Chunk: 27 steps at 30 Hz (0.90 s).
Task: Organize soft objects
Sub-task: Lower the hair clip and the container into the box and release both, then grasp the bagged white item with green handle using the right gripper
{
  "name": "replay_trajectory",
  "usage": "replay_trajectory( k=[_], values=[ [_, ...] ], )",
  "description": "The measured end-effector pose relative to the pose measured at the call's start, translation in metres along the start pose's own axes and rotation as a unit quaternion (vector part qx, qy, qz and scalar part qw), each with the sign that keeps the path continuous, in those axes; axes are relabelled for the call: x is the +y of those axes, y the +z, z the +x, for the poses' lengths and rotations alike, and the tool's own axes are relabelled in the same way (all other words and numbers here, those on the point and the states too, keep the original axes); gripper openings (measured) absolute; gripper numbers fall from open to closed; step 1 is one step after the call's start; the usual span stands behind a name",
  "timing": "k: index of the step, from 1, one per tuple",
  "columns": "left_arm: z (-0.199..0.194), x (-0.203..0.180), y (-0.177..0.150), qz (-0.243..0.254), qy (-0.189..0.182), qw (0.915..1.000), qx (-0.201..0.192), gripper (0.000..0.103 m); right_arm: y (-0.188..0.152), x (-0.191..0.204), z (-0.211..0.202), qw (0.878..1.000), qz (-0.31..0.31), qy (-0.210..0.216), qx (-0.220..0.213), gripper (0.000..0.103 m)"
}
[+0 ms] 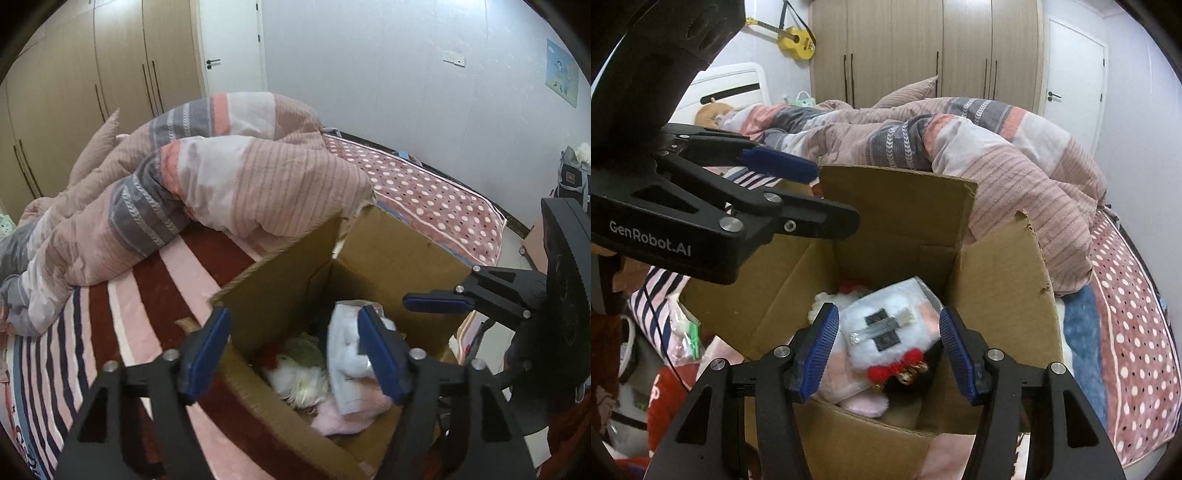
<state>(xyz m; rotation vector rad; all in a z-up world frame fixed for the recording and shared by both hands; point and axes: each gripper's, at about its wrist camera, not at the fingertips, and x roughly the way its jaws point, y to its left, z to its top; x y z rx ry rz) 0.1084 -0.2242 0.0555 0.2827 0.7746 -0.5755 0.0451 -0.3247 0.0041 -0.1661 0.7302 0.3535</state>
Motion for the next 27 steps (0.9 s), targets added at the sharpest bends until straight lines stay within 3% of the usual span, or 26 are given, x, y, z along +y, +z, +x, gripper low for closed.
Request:
replay_trajectory(
  k=[4,12,17,21,27],
  values=[
    [-0.03,0.022,-0.008,-0.017,0.001,0.9991,-0.038,0.096,0.006,0.009,-0.007,1.0,0.0,0.006,-0.005,0.054],
    [-0.111,0.089,-0.062,-0.06,0.093,0.9919,-0.062,0.102,0.034,0.073,-0.03,0.997,-0.041,0.051,-0.045,0.058],
    [-0.135,0.137,-0.117,-0.099,0.114,0.987,-0.054,0.102,0.048,0.139,-0.025,0.989,-0.069,0.123,-0.05,0.06],
    [-0.134,0.167,-0.167,-0.131,0.125,0.9828,-0.033,0.102,0.048,0.191,0.002,0.981,-0.097,0.169,-0.009,0.061],
    [-0.11,0.195,-0.233,-0.173,0.107,0.979,0.001,0.102,0.021,0.258,0.072,0.965,-0.129,0.209,0.093,0.064]
  ],
)
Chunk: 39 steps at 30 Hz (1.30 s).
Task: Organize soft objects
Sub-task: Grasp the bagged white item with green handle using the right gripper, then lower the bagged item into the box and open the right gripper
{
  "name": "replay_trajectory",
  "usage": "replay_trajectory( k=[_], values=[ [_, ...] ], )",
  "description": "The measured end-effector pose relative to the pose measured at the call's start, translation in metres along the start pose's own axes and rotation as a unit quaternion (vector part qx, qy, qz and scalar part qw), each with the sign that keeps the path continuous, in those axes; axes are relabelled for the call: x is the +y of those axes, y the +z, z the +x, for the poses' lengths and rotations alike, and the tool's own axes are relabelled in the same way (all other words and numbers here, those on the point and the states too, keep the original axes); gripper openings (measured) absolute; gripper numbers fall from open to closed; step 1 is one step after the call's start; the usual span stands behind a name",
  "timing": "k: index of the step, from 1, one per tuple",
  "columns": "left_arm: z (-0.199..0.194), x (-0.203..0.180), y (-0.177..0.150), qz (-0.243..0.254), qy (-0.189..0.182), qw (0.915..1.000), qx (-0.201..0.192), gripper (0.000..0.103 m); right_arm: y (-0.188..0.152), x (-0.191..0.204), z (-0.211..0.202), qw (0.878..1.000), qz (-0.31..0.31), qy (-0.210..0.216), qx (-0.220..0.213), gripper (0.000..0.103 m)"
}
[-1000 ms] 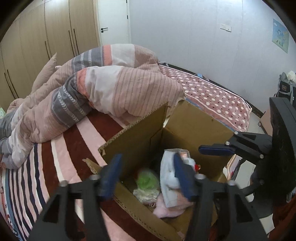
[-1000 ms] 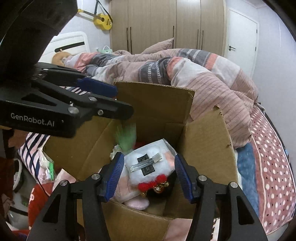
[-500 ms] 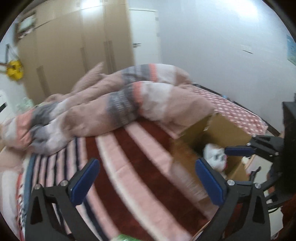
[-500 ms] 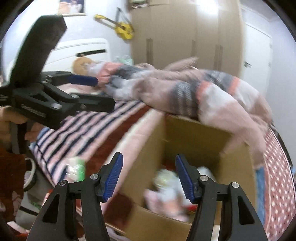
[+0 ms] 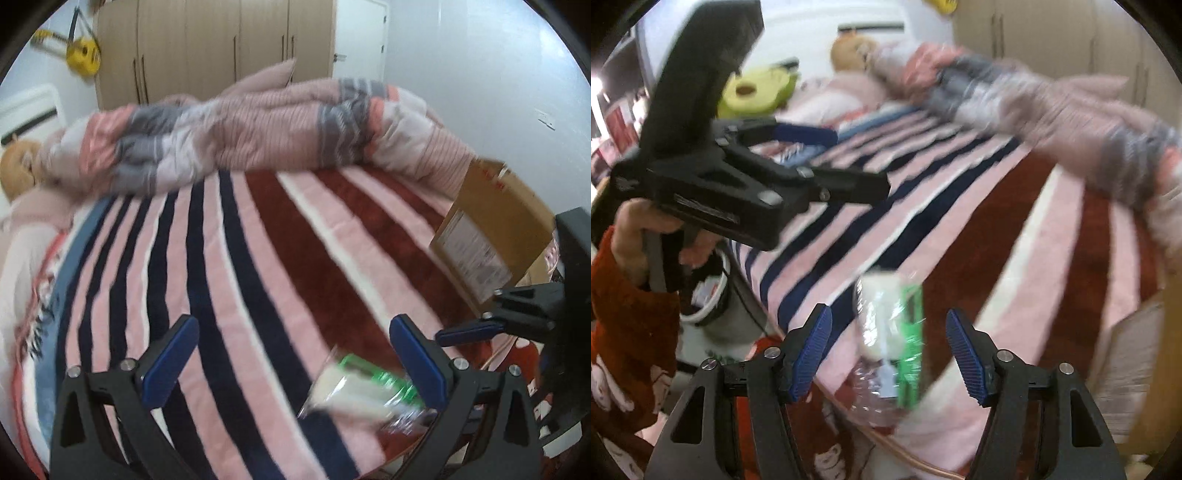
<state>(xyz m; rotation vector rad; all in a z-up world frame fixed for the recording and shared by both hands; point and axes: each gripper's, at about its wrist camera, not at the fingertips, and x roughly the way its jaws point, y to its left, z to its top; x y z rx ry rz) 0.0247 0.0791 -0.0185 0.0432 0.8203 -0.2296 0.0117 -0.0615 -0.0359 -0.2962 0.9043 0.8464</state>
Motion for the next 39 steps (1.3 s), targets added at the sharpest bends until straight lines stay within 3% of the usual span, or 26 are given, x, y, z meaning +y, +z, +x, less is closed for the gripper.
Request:
replay_trajectory(
  k=[5,8,11,13,16,21,24,26,31,34,39],
  values=[
    [0.025,0.014,-0.029,-0.018,-0.009,0.9994,0.026,0.102,-0.013,0.004,0.067,0.997,0.001,-0.003,0.073,0.065],
    [0.033,0.018,-0.038,-0.028,-0.022,0.9988,0.033,0.102,-0.02,0.001,0.085,0.995,-0.003,-0.017,0.095,0.064],
    [0.039,0.017,-0.041,-0.031,-0.031,0.9983,0.038,0.102,-0.022,-0.006,0.096,0.994,0.004,-0.01,0.106,0.046],
    [0.042,0.017,-0.04,-0.033,-0.039,0.9979,0.04,0.102,-0.021,-0.007,0.097,0.994,0.003,-0.016,0.106,0.033],
    [0.044,0.012,-0.037,-0.033,-0.061,0.9968,0.04,0.102,-0.018,-0.009,0.094,0.995,0.006,-0.018,0.095,0.027],
    [0.037,-0.002,-0.023,-0.035,-0.116,0.9924,0.024,0.102,-0.009,-0.009,0.076,0.997,0.001,-0.027,0.066,0.027],
    [0.026,-0.012,-0.009,-0.033,-0.145,0.9889,0.004,0.102,0.0,-0.011,0.051,0.999,0.004,-0.026,0.025,0.027],
    [0.013,-0.022,0.002,-0.026,-0.167,0.9855,-0.015,0.097,0.004,-0.012,0.033,1.0,0.002,-0.025,0.001,0.027],
    [-0.018,-0.053,0.035,0.006,-0.189,0.9805,-0.053,0.055,0.016,-0.013,-0.024,0.997,-0.009,-0.023,-0.069,0.027],
    [-0.034,-0.074,0.057,0.027,-0.19,0.9783,-0.077,0.043,0.02,-0.02,-0.06,0.993,-0.014,-0.036,-0.108,0.027],
    [-0.049,-0.115,0.094,0.066,-0.185,0.9754,-0.1,0.04,0.021,-0.043,-0.102,0.988,-0.007,-0.055,-0.147,0.027]
  ],
)
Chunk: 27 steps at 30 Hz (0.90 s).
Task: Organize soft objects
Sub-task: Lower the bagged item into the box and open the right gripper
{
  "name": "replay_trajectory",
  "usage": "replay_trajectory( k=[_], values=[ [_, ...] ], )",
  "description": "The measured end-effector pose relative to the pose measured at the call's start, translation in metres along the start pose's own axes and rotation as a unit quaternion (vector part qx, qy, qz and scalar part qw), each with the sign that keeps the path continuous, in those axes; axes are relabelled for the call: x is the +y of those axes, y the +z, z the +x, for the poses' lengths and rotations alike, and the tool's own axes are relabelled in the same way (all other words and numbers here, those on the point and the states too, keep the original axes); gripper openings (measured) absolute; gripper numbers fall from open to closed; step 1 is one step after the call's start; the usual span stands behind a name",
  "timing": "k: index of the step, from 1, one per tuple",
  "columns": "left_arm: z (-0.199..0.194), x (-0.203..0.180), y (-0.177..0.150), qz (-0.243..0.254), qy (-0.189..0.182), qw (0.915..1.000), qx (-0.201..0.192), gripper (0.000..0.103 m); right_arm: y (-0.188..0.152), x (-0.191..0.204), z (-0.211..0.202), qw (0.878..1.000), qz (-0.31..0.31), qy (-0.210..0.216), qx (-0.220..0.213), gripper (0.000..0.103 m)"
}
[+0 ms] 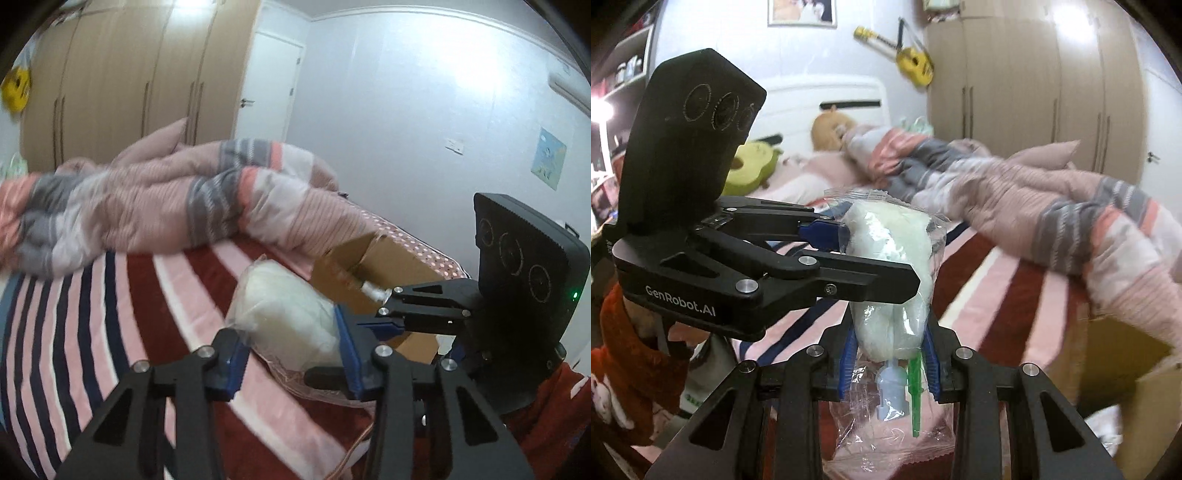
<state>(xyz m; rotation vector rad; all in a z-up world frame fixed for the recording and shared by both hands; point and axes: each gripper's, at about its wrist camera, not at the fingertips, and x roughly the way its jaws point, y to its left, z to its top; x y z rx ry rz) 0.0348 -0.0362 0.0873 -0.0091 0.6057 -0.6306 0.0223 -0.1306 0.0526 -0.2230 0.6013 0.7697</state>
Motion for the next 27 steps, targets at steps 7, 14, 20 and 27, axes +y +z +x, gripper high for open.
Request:
replay_trajectory(
  k=[7,14,20,27],
  values=[
    [0.043,-0.054,0.037,0.045,-0.018,0.9988,0.007,0.04,-0.008,-0.051,-0.057,0.998,0.022,-0.044,-0.033,0.027],
    [0.119,-0.092,0.045,0.073,-0.026,0.9947,0.068,0.04,-0.047,-0.107,-0.082,0.995,0.065,-0.073,-0.028,0.03],
    [0.167,-0.107,0.034,0.098,-0.004,0.9872,0.126,0.04,-0.088,-0.141,-0.071,0.994,0.086,-0.074,-0.003,0.031],
    [0.18,-0.107,0.027,0.107,0.023,0.9849,0.135,0.059,-0.101,-0.165,-0.05,0.994,0.098,-0.054,0.021,0.035]
  ],
)
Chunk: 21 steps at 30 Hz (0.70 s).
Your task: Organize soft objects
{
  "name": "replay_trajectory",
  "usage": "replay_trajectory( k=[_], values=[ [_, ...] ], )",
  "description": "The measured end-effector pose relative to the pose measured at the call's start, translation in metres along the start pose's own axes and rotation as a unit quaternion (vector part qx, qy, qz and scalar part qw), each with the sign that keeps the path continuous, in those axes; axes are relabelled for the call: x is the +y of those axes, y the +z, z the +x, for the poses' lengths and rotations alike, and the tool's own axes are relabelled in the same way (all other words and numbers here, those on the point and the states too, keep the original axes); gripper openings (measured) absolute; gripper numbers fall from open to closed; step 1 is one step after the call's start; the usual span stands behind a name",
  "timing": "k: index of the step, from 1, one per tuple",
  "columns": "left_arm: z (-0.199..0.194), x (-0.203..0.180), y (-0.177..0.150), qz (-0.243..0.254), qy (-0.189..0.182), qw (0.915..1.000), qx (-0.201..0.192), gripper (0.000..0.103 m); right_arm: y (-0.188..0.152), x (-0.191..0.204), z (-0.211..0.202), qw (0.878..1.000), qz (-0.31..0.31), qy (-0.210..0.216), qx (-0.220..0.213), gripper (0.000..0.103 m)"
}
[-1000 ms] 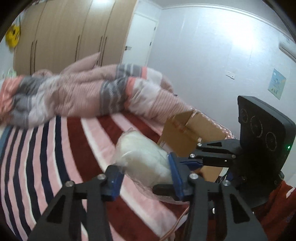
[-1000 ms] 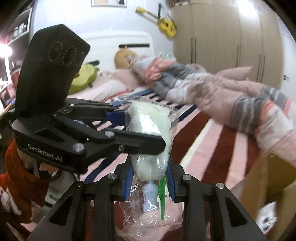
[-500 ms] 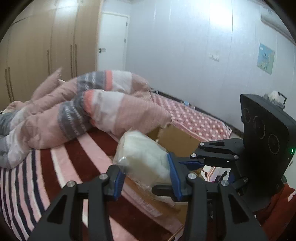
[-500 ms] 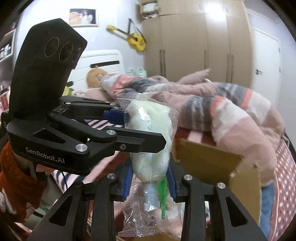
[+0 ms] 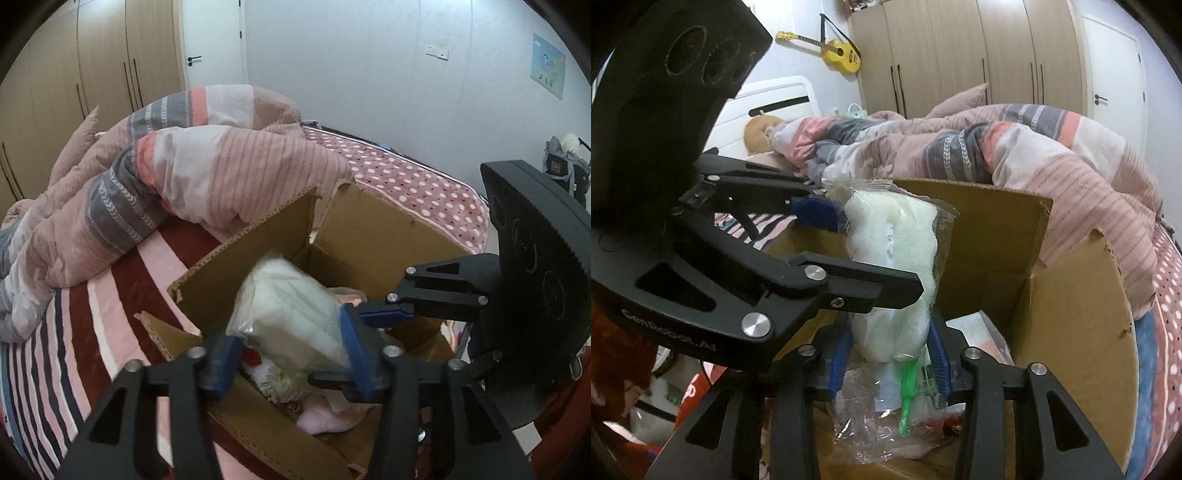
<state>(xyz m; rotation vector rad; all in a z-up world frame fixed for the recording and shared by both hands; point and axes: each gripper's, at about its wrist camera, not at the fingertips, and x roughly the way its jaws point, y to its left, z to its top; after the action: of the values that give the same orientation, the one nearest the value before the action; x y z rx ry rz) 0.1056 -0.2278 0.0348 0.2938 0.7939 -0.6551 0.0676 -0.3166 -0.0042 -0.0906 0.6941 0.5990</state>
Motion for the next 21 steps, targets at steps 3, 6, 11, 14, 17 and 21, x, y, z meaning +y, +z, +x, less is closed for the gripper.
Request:
replay_trajectory(
  k=[3,6,11,14,17,21],
  values=[
    [-0.006,0.002,0.002,-0.003,0.015,0.9997,-0.02,0.079,-0.002,0.001,0.006,1.0,-0.003,-0.005,0.02,0.035],
    [-0.016,0.007,0.002,-0.009,0.027,0.9989,-0.037,0.086,-0.006,0.003,0.018,0.999,-0.01,-0.007,0.048,0.04],
    [-0.042,0.019,-0.005,-0.037,0.041,0.9958,-0.072,0.099,-0.005,0.005,0.016,0.998,-0.003,-0.025,0.055,0.064],
    [-0.062,0.028,-0.014,-0.057,0.069,0.9914,-0.096,0.102,0.002,0.007,0.004,0.999,0.002,-0.028,0.04,0.071],
    [-0.081,0.039,-0.025,-0.083,0.094,0.9857,-0.113,0.102,0.013,0.012,-0.014,0.999,0.004,-0.03,0.016,0.077],
    [-0.108,0.049,-0.044,-0.121,0.16,0.9694,-0.142,0.102,0.026,0.024,-0.04,0.999,-0.013,-0.03,-0.032,0.094]
  ],
)
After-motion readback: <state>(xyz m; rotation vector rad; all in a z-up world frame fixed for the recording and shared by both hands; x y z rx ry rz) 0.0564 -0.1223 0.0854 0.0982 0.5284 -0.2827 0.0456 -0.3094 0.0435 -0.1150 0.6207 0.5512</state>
